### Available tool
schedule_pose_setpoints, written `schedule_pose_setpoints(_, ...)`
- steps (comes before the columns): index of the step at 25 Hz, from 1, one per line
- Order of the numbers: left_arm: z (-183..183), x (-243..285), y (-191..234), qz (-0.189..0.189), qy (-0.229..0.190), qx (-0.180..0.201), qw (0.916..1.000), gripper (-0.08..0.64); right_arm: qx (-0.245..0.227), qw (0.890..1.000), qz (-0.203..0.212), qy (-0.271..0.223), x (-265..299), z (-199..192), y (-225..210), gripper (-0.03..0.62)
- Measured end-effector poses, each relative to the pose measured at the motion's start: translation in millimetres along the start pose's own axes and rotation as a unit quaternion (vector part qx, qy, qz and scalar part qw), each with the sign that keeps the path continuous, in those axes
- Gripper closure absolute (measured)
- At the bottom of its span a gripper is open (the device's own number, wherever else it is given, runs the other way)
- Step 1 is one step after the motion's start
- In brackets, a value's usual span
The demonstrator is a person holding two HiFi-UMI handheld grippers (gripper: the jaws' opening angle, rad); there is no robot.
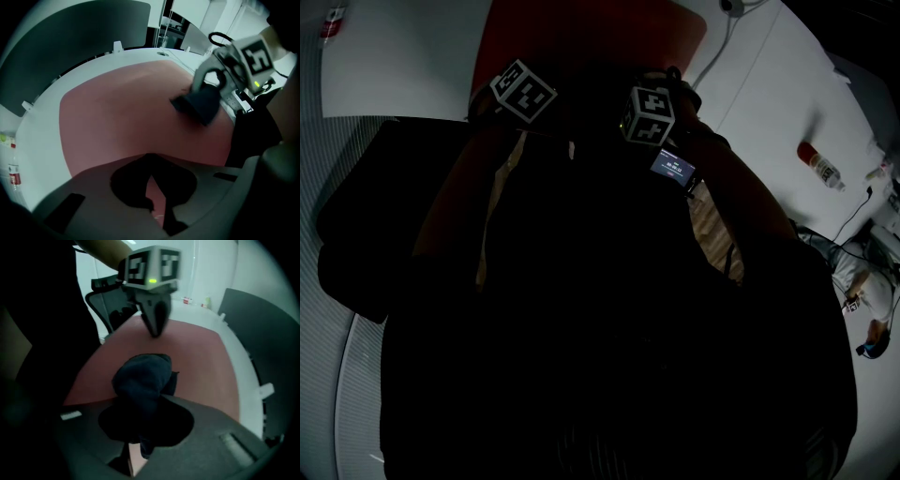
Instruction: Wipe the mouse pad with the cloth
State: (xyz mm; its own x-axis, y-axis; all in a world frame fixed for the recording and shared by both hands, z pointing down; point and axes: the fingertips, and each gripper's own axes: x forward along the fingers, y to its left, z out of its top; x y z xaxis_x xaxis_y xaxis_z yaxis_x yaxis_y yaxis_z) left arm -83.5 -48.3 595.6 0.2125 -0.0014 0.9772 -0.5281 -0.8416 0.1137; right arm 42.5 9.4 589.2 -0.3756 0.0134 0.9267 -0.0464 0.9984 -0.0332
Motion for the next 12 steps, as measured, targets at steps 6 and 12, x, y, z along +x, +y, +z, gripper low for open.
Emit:
schedule_pose_setpoints(6, 2, -1, 2, 0.005, -0.005, 0.000, 1.0000, 0.555, 0.152, 0.980, -0.122, 0.036, -45, -93, -131, 0.525)
schedule_pose_setpoints(12, 3, -1, 3, 0.005, -0.011, 0.001, 0.9999, 0.555, 0.235, 0.953, -0.182, 0.051, -61, -109, -155, 0.535)
